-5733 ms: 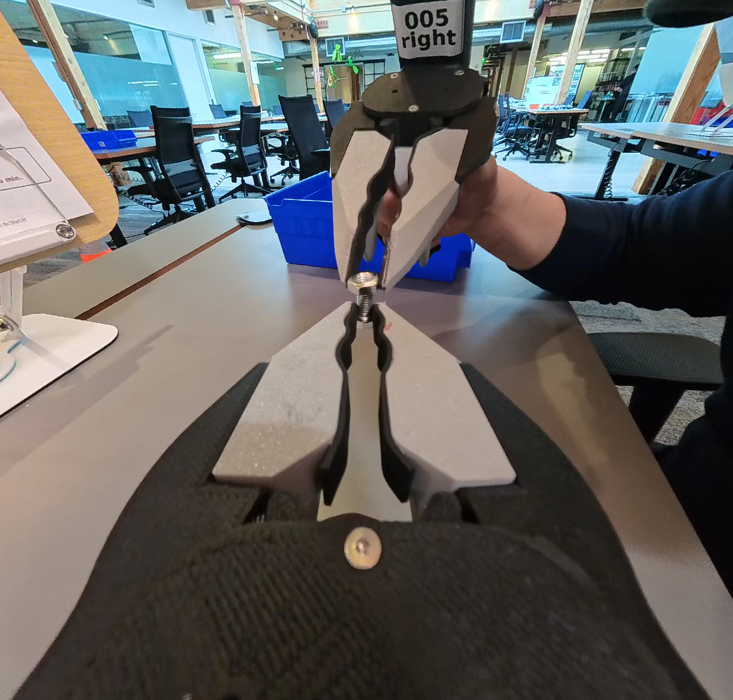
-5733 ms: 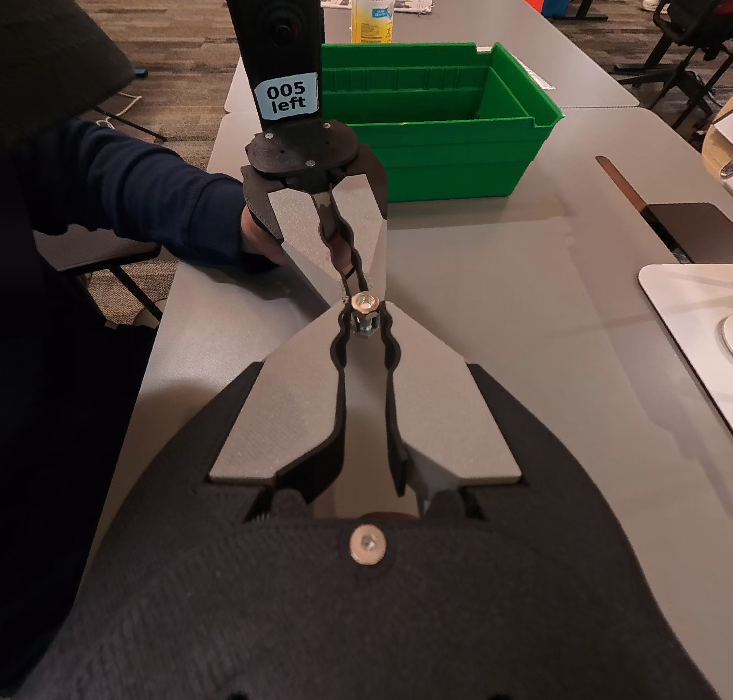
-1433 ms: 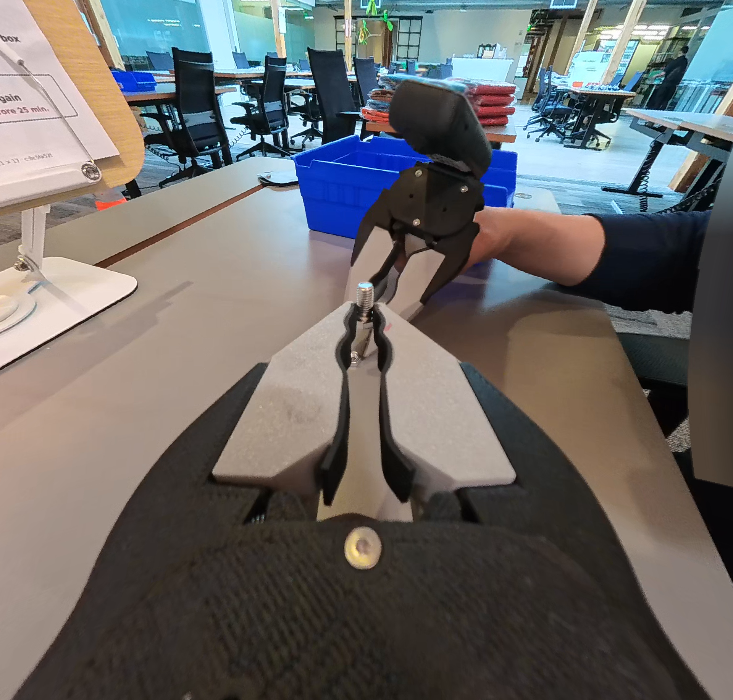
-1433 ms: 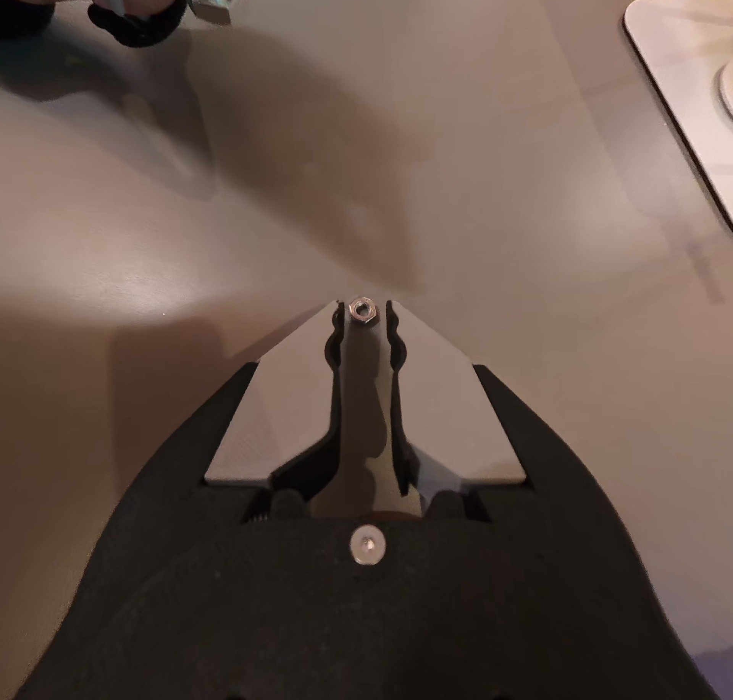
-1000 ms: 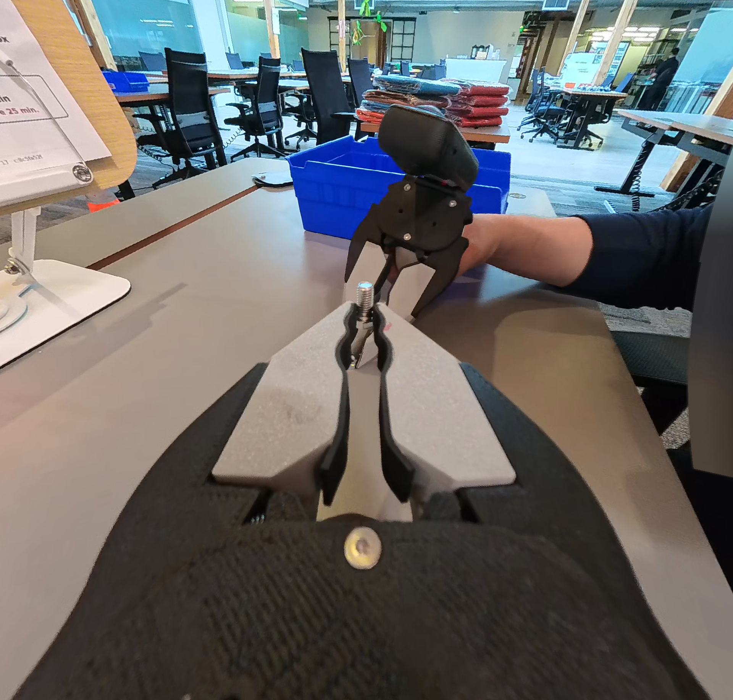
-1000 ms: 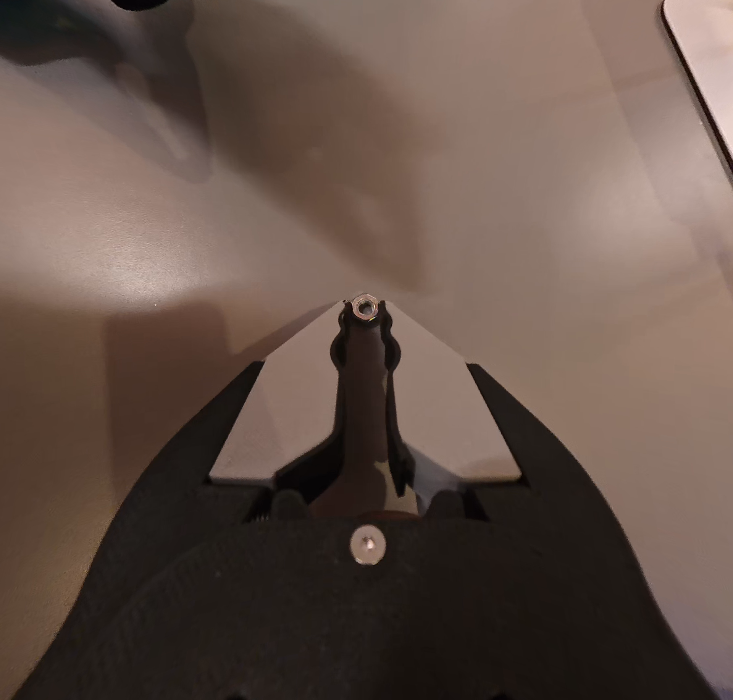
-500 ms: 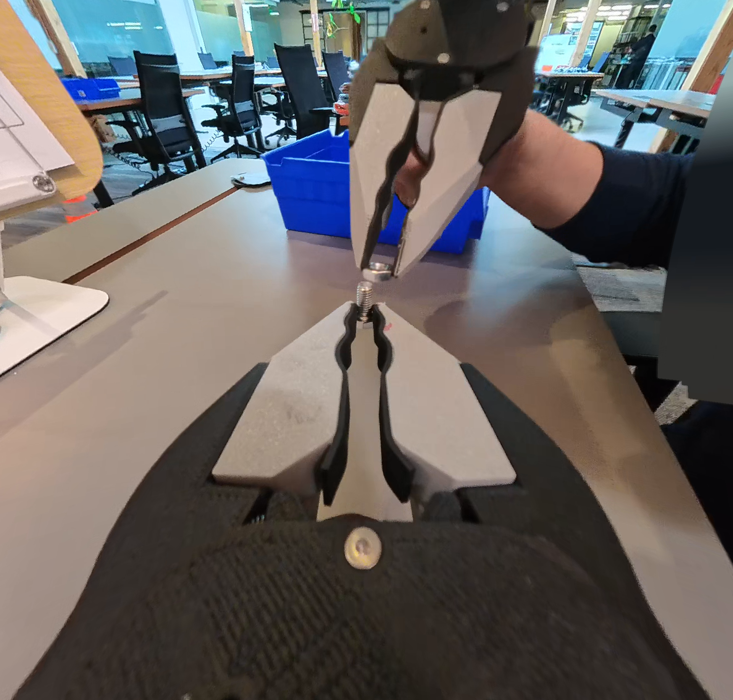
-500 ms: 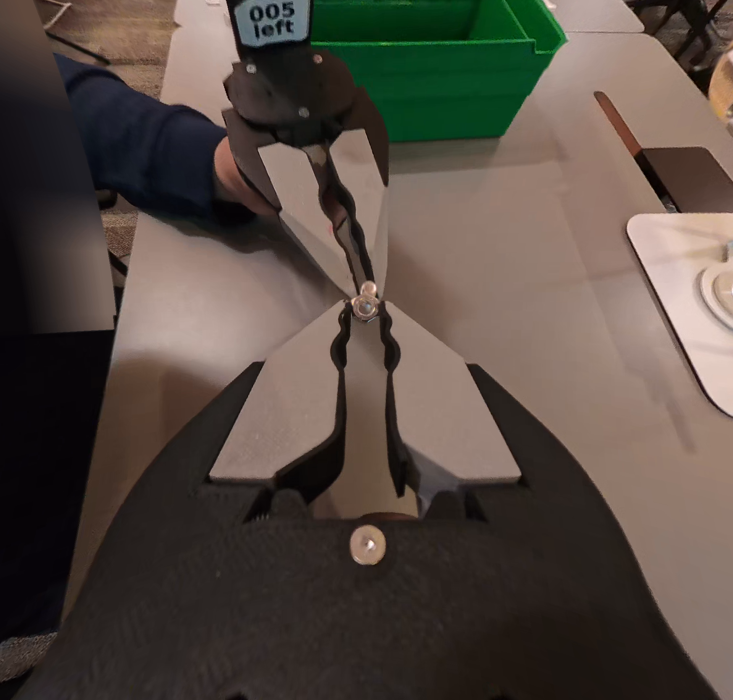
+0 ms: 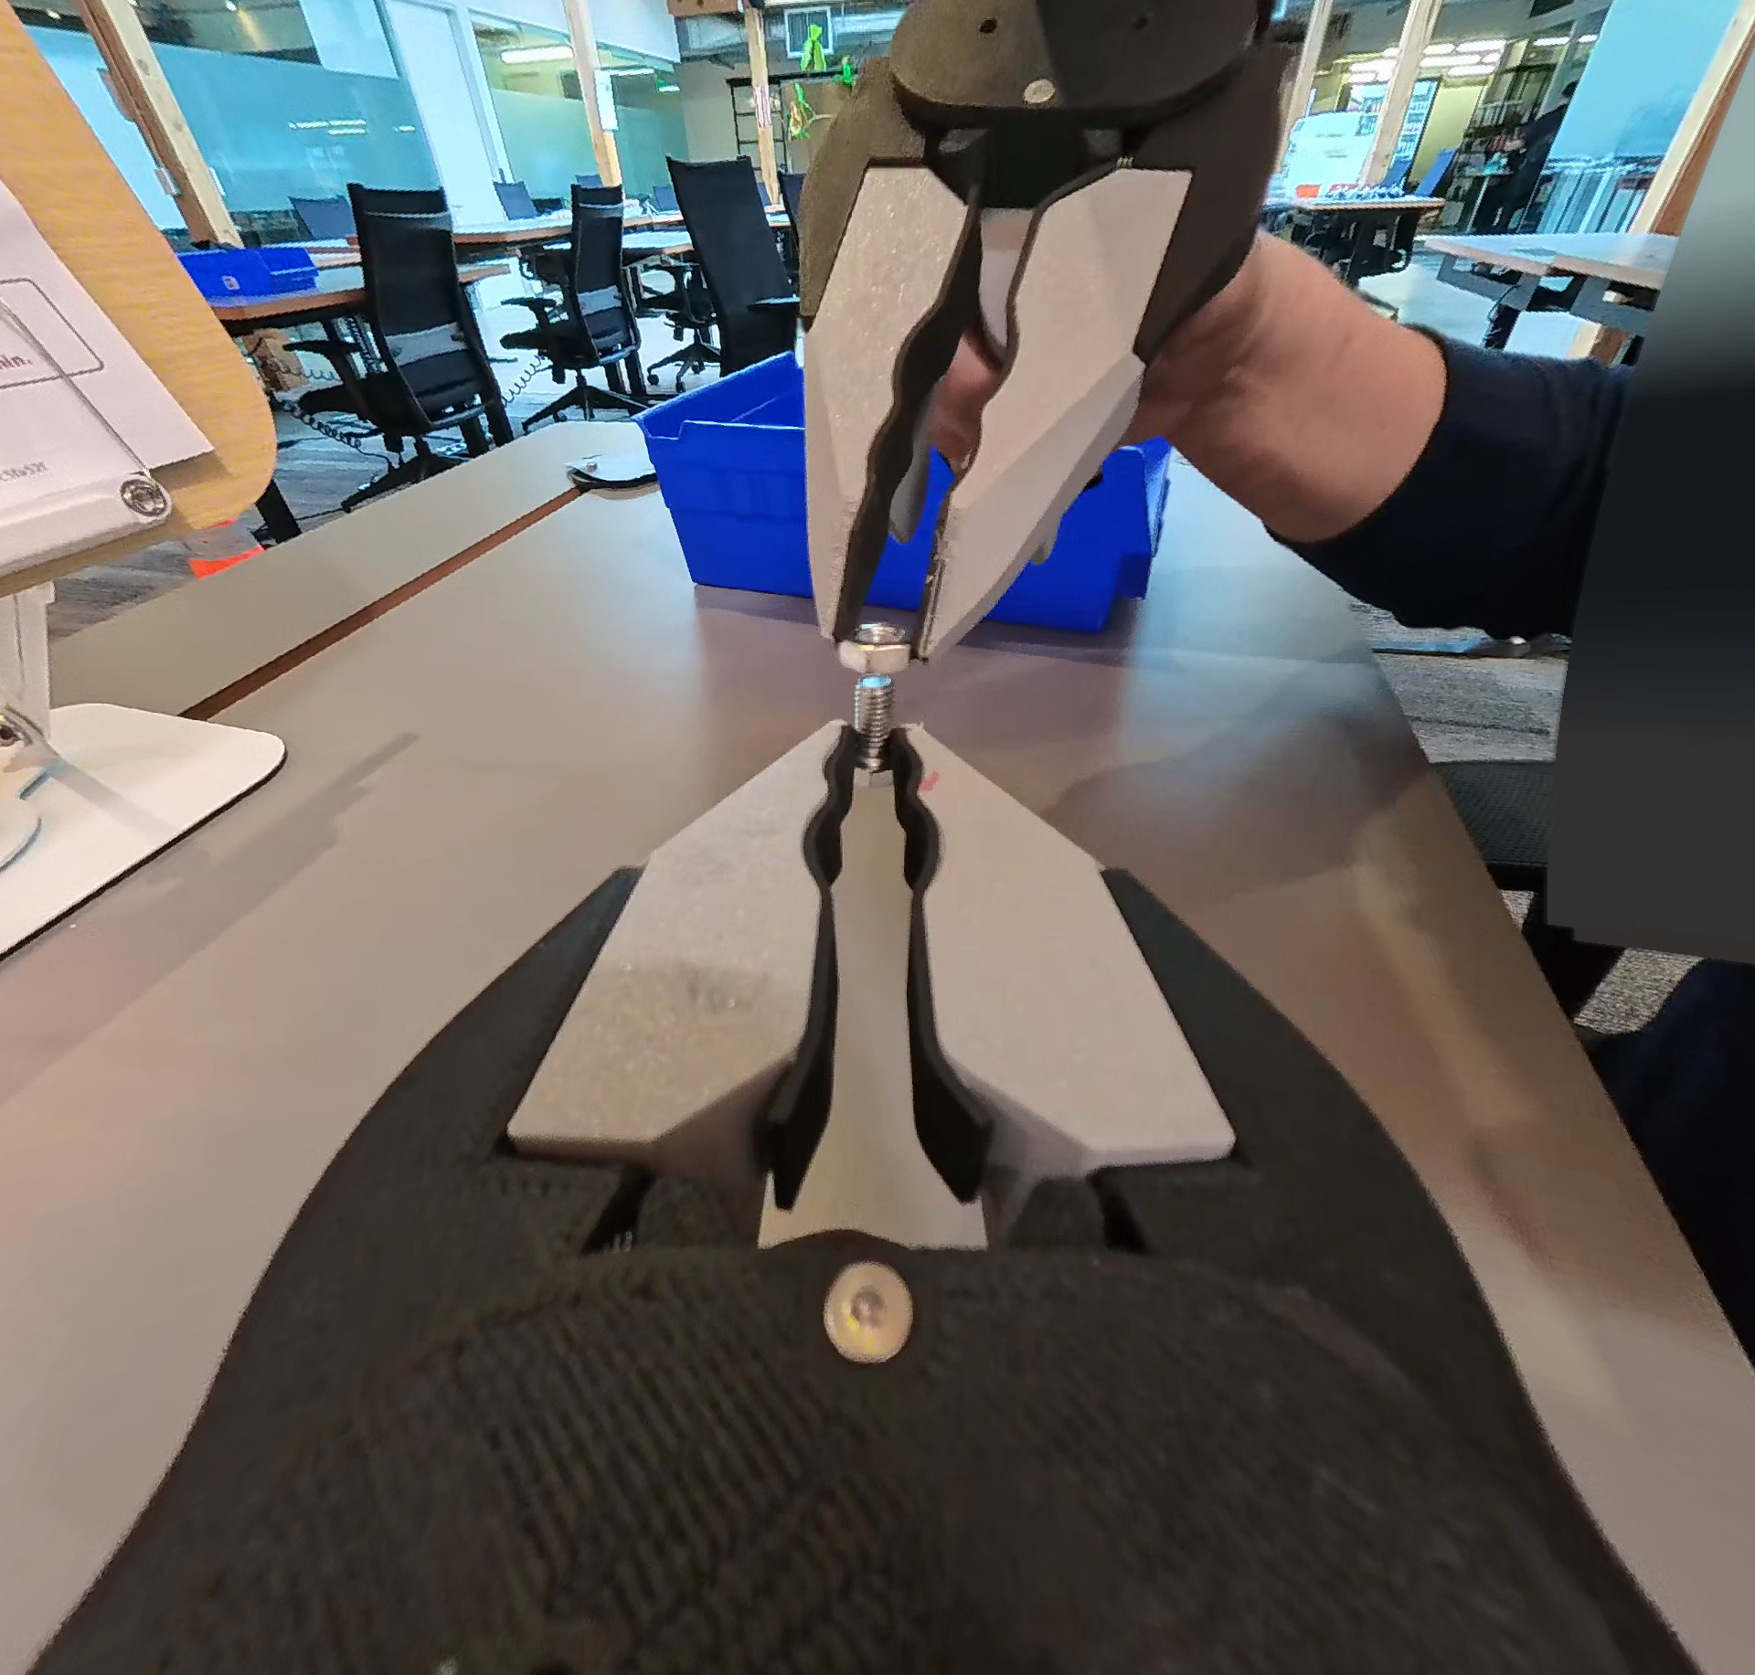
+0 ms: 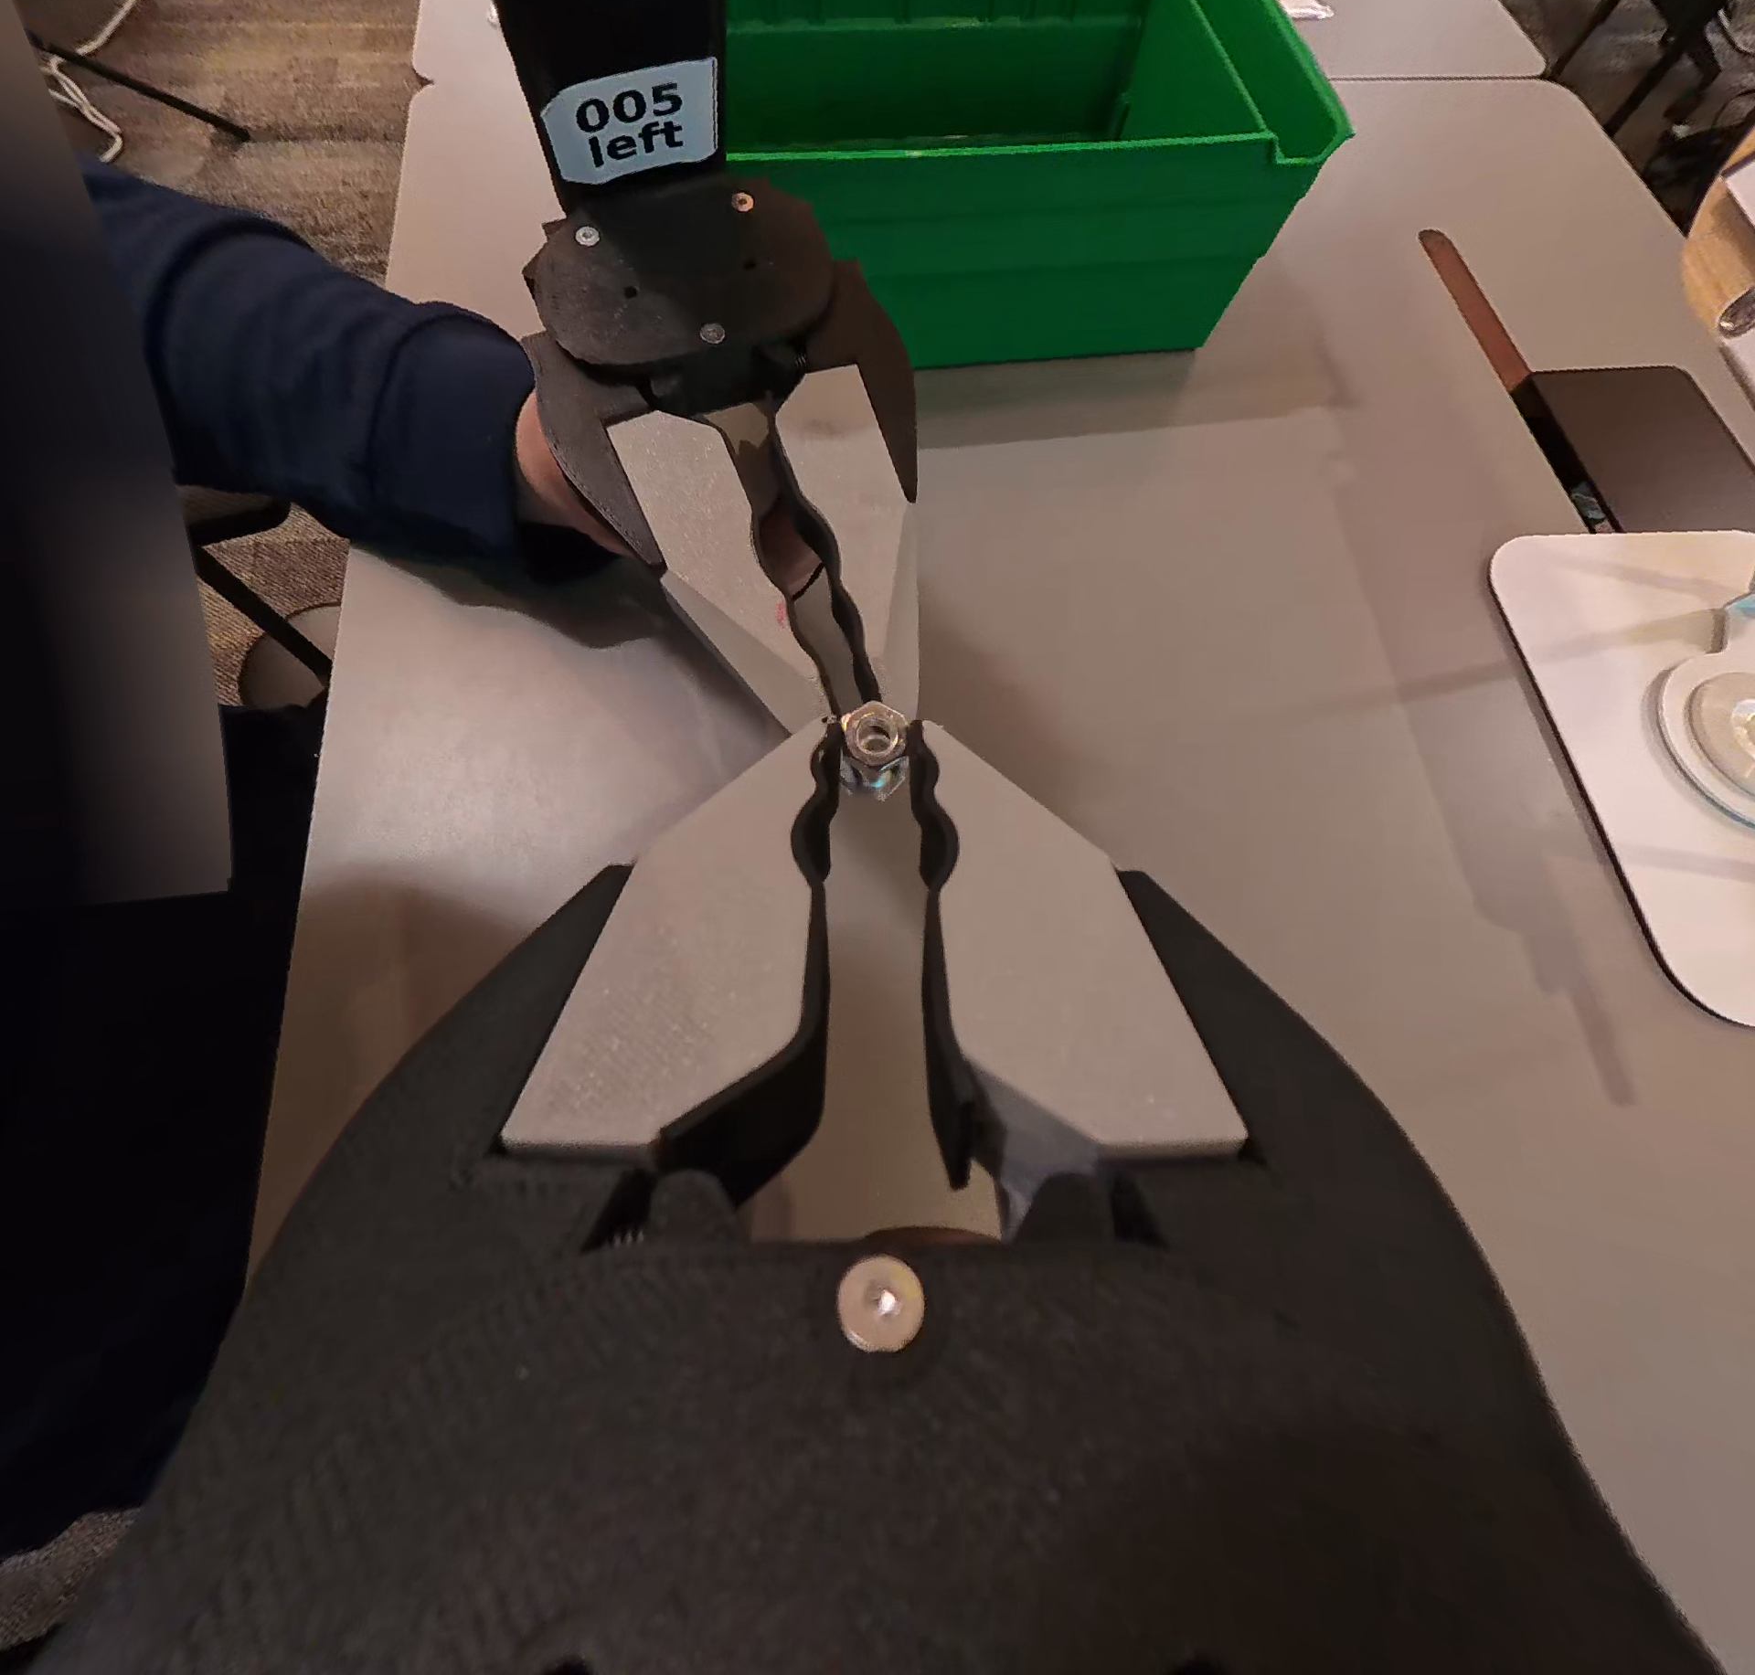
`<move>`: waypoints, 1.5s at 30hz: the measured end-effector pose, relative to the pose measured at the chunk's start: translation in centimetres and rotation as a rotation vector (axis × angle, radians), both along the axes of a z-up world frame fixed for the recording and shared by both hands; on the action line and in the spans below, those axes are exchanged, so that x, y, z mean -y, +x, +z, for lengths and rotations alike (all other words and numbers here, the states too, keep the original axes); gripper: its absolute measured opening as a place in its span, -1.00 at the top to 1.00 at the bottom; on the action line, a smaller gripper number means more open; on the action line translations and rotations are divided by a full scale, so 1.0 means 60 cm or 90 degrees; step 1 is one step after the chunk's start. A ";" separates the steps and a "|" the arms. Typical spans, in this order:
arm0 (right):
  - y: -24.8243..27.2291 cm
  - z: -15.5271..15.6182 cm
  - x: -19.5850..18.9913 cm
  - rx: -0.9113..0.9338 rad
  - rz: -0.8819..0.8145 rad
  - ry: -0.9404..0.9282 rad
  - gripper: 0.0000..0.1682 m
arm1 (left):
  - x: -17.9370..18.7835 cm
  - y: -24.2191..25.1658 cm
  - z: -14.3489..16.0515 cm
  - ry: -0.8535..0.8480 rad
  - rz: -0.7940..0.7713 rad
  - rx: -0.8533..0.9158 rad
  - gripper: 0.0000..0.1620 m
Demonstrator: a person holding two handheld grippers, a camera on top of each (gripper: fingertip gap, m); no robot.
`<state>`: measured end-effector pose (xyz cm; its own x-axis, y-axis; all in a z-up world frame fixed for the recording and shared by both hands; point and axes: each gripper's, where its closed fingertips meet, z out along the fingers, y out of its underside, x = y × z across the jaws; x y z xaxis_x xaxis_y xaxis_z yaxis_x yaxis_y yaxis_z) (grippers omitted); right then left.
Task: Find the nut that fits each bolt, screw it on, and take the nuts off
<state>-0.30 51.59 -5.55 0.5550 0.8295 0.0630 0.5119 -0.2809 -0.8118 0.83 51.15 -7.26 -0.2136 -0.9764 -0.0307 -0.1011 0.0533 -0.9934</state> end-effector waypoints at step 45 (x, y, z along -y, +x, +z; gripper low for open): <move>0.005 -0.014 -0.011 0.026 -0.094 -0.048 0.86 | -0.007 0.004 -0.003 -0.018 0.026 -0.015 0.94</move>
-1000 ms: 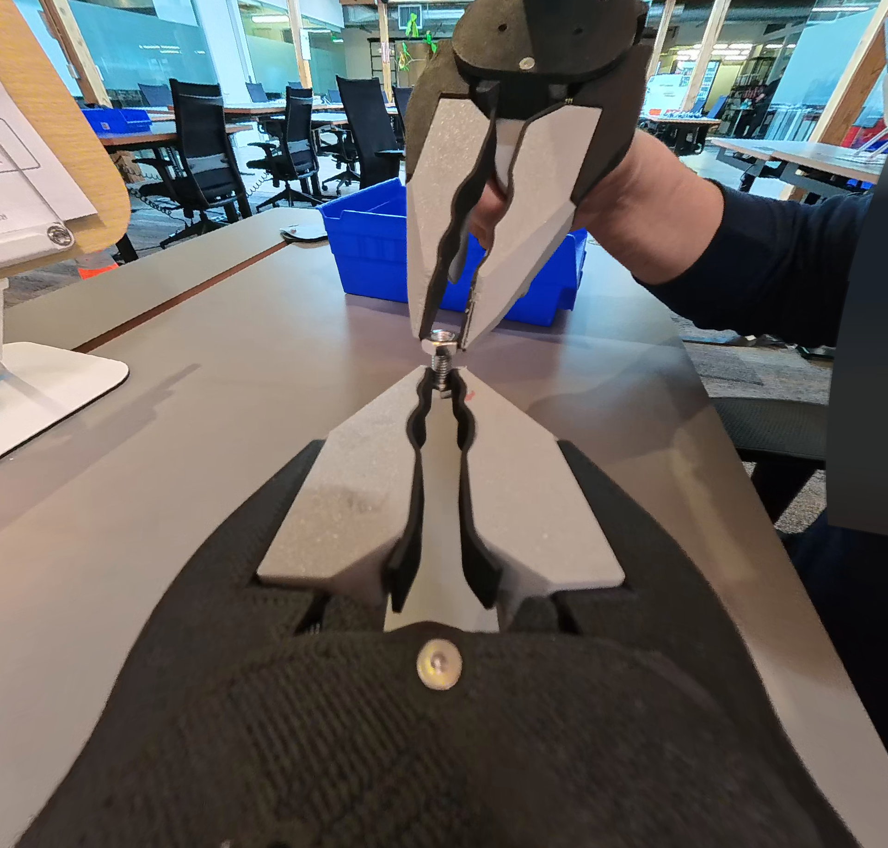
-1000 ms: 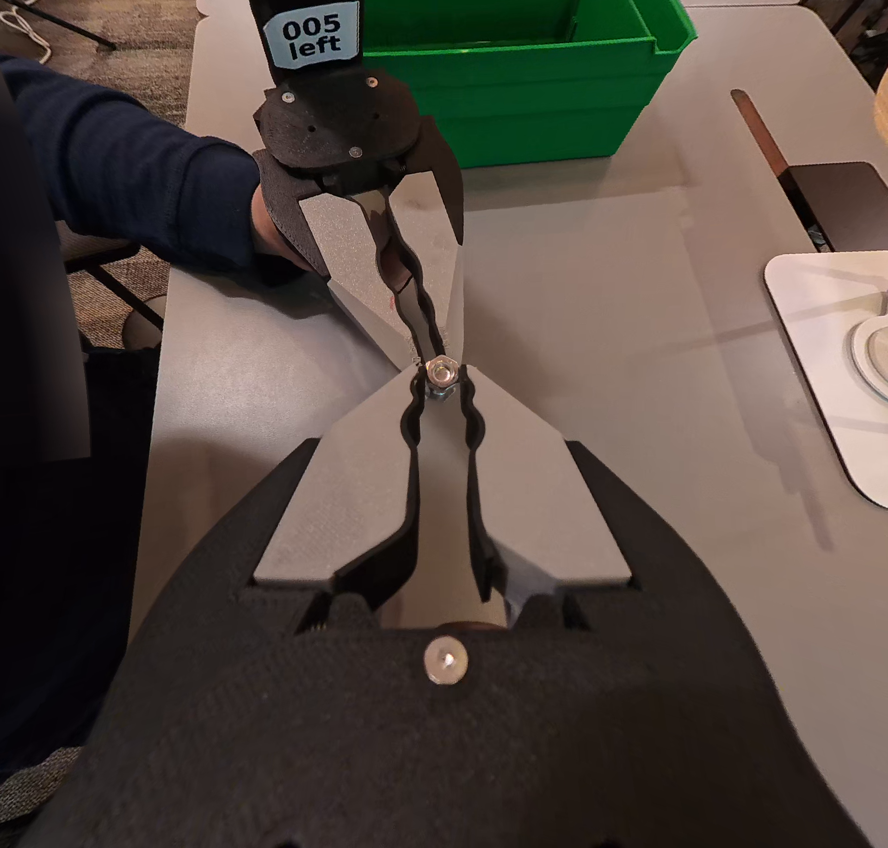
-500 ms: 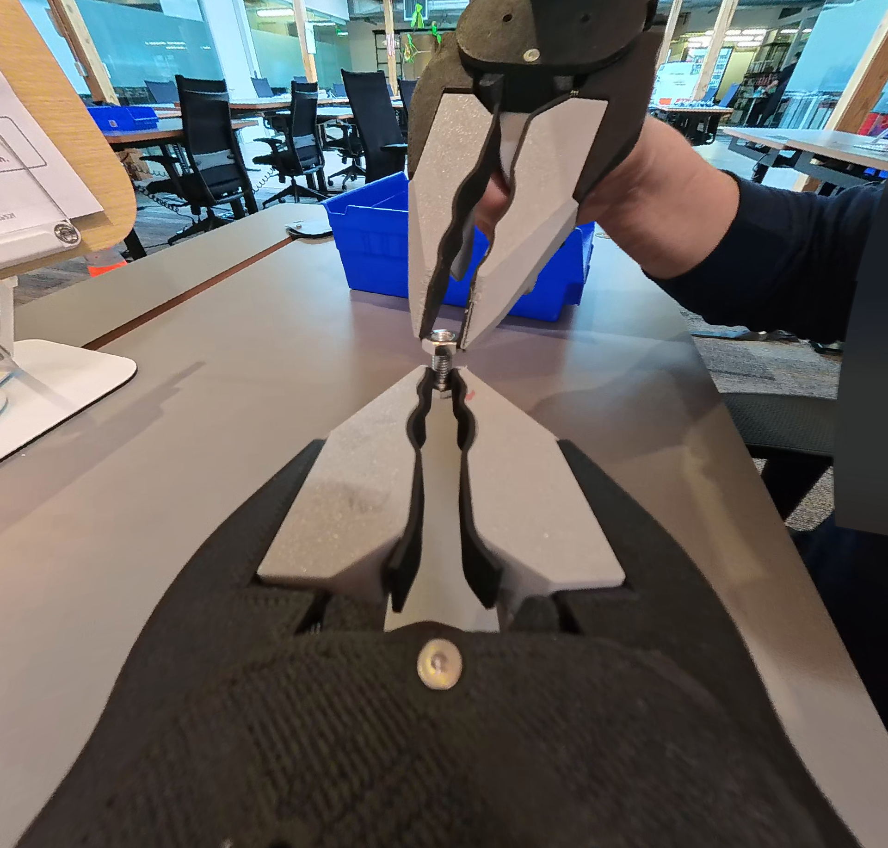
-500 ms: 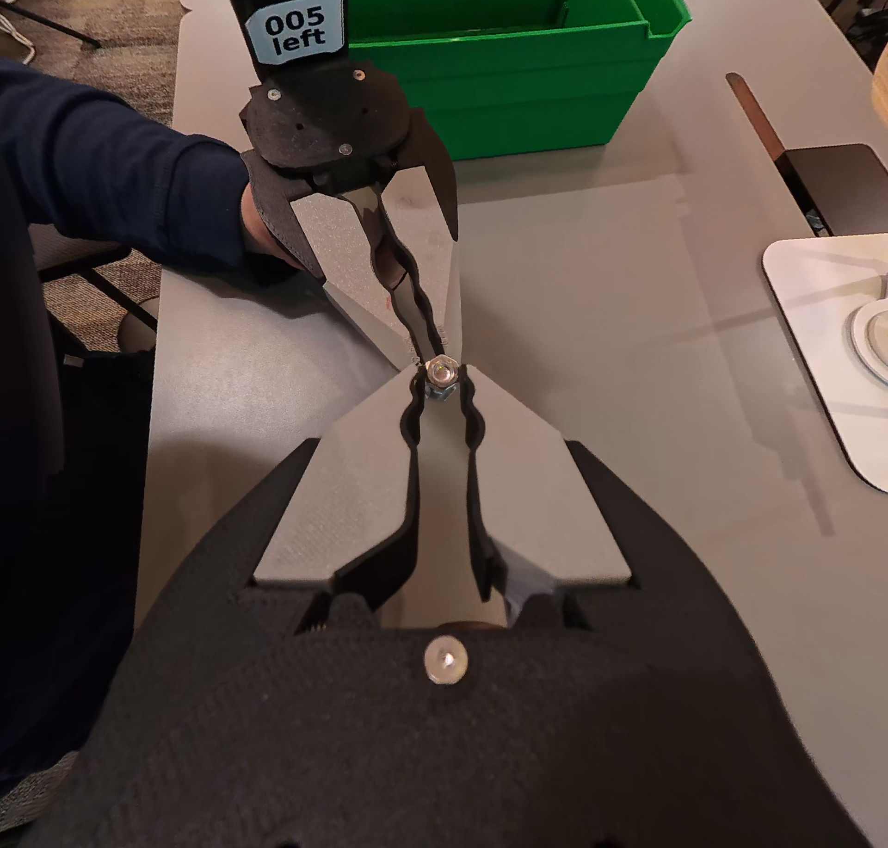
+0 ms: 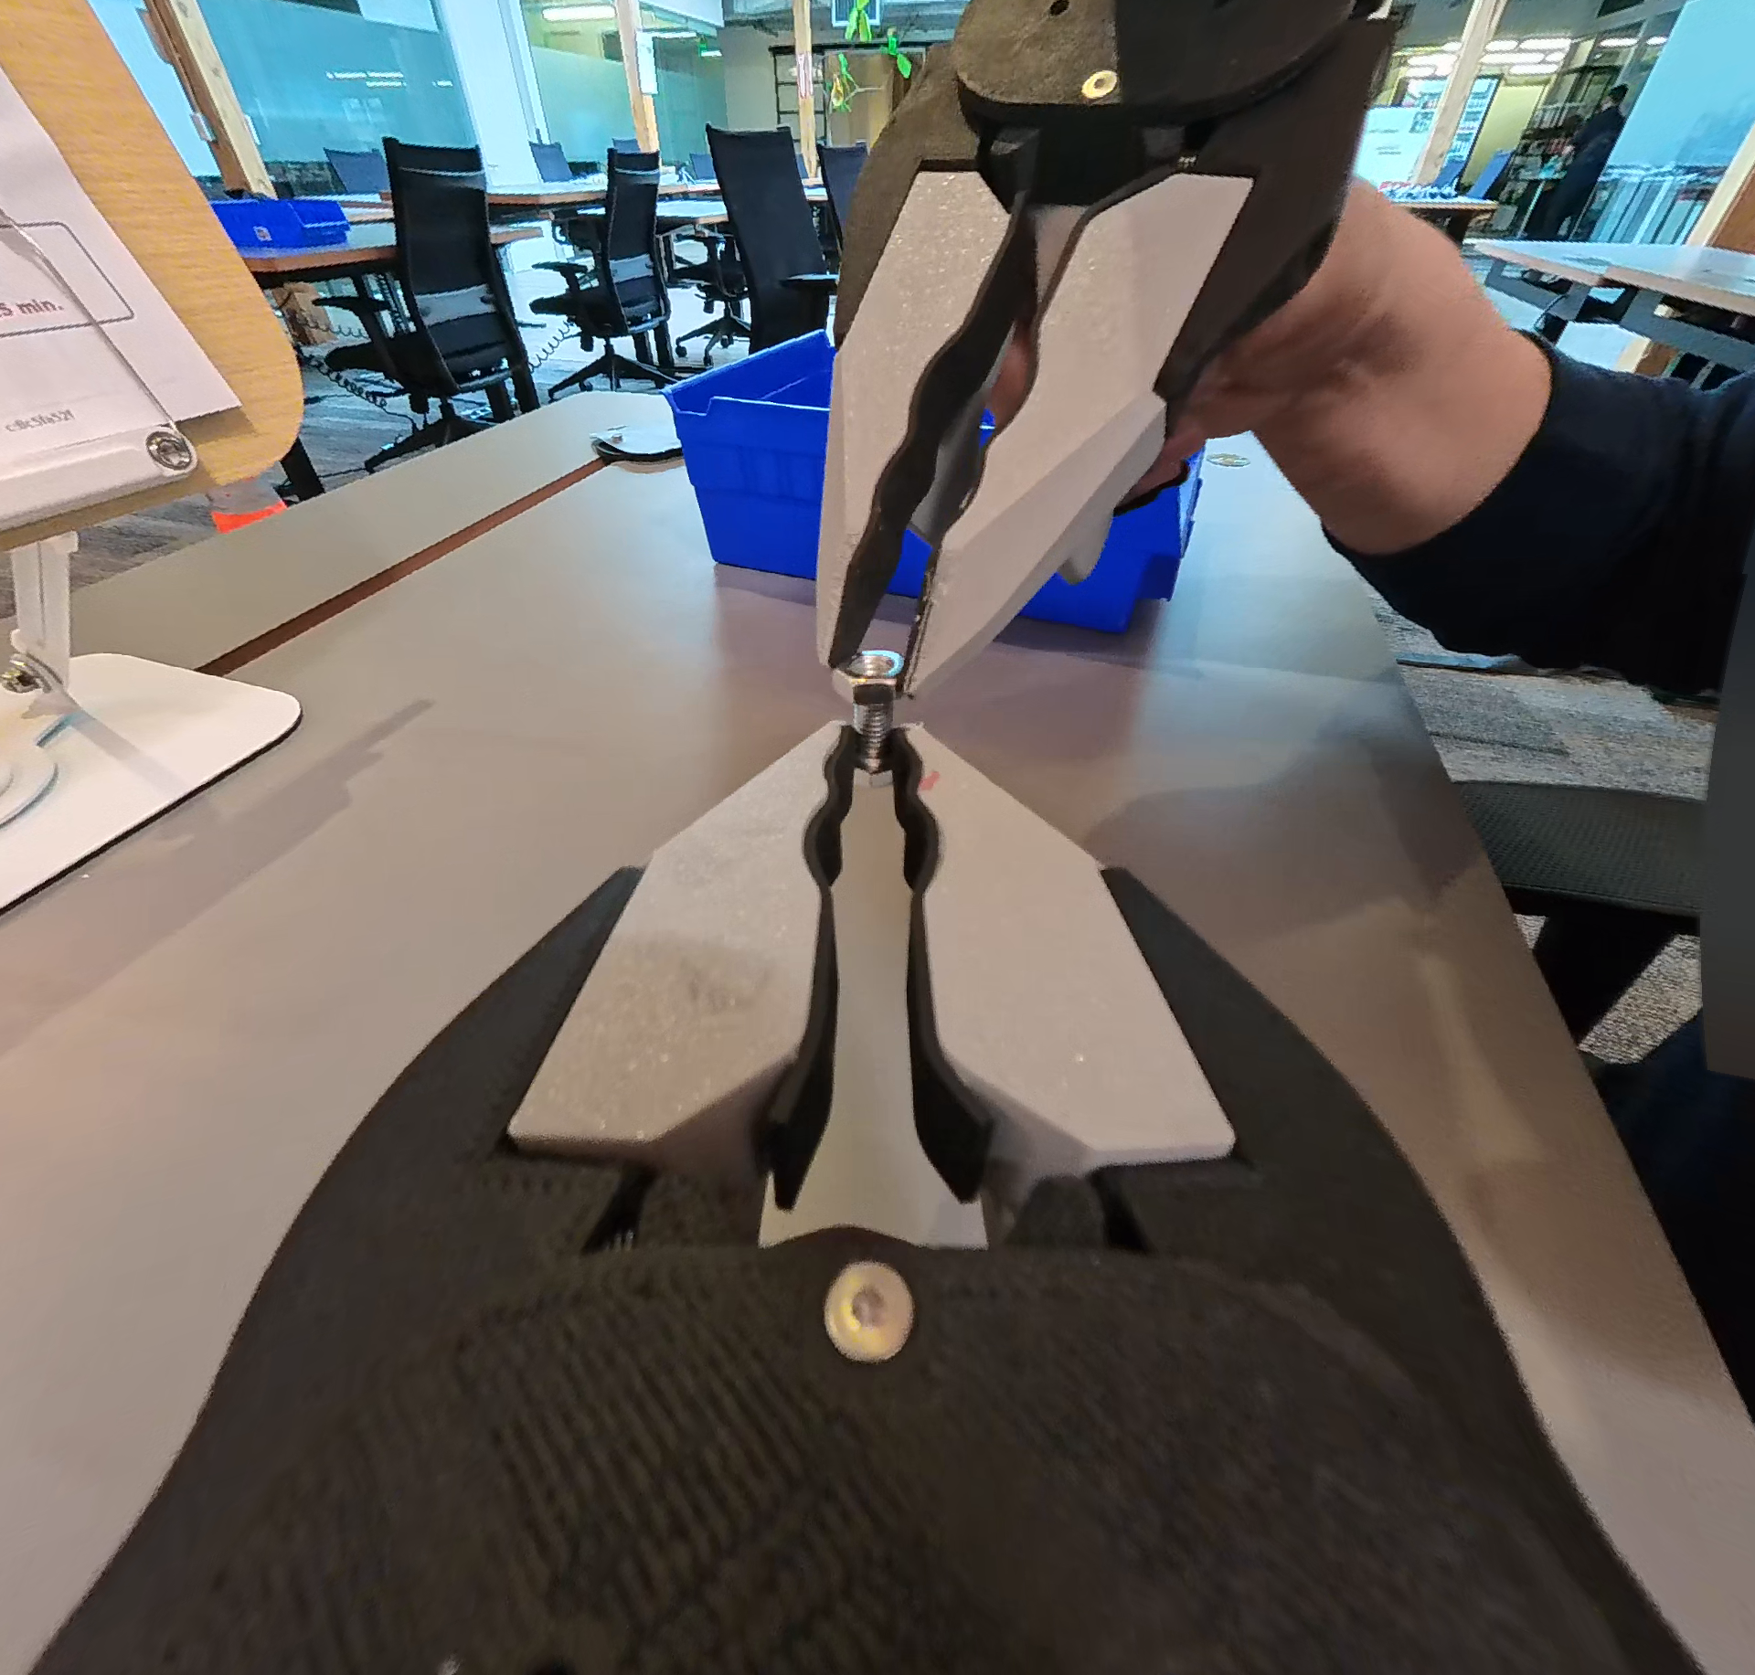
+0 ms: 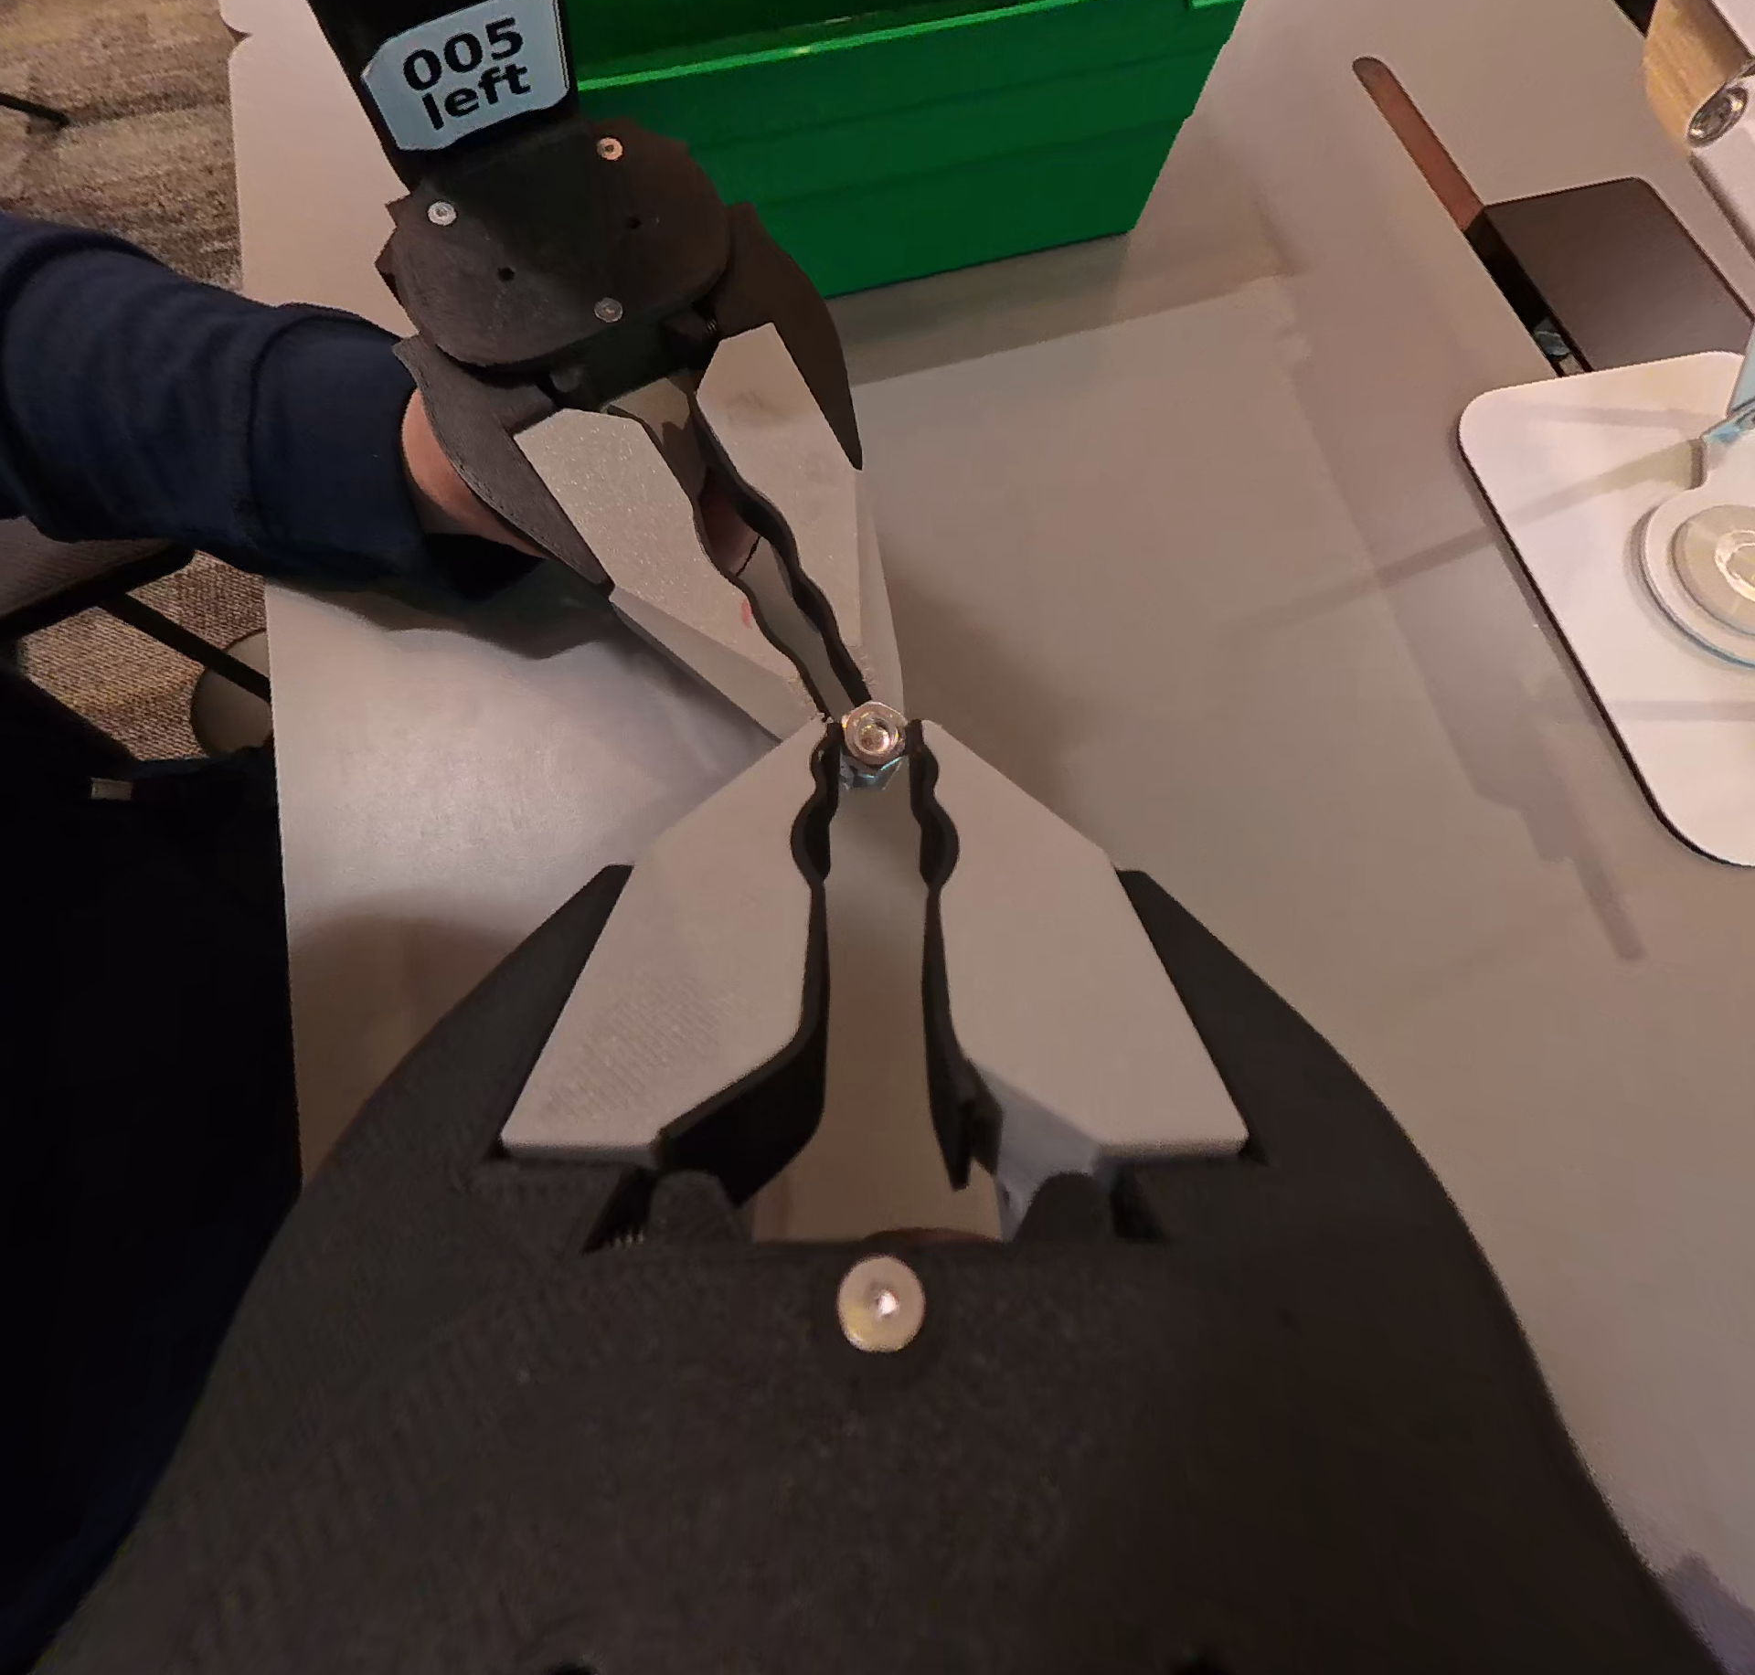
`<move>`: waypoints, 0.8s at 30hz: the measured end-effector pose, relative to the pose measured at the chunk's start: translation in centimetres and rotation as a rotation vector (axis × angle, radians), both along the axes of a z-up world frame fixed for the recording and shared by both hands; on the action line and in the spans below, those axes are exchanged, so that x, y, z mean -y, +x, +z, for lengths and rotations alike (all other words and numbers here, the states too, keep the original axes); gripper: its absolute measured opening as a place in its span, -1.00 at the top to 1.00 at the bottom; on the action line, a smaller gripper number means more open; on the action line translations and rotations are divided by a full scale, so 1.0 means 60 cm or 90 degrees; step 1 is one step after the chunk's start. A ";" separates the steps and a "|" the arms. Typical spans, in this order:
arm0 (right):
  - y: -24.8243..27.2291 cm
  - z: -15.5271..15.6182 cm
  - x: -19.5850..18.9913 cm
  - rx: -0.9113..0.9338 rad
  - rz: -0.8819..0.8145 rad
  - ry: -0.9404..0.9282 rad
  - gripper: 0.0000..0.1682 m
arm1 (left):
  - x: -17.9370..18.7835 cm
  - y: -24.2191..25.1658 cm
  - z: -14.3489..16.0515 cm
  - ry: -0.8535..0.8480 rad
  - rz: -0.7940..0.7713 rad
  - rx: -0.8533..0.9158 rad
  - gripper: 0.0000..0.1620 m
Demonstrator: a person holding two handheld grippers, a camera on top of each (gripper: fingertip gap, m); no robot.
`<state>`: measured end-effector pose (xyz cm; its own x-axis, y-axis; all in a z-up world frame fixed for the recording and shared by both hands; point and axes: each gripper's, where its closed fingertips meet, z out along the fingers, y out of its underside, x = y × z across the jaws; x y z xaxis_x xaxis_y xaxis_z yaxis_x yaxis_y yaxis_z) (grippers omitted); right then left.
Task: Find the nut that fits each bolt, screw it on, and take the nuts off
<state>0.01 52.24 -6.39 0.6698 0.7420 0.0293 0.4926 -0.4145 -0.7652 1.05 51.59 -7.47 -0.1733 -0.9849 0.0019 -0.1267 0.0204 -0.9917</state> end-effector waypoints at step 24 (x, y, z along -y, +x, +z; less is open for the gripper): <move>0.001 0.006 0.003 -0.002 0.001 0.019 0.76 | 0.000 -0.001 0.004 0.002 0.001 0.005 0.94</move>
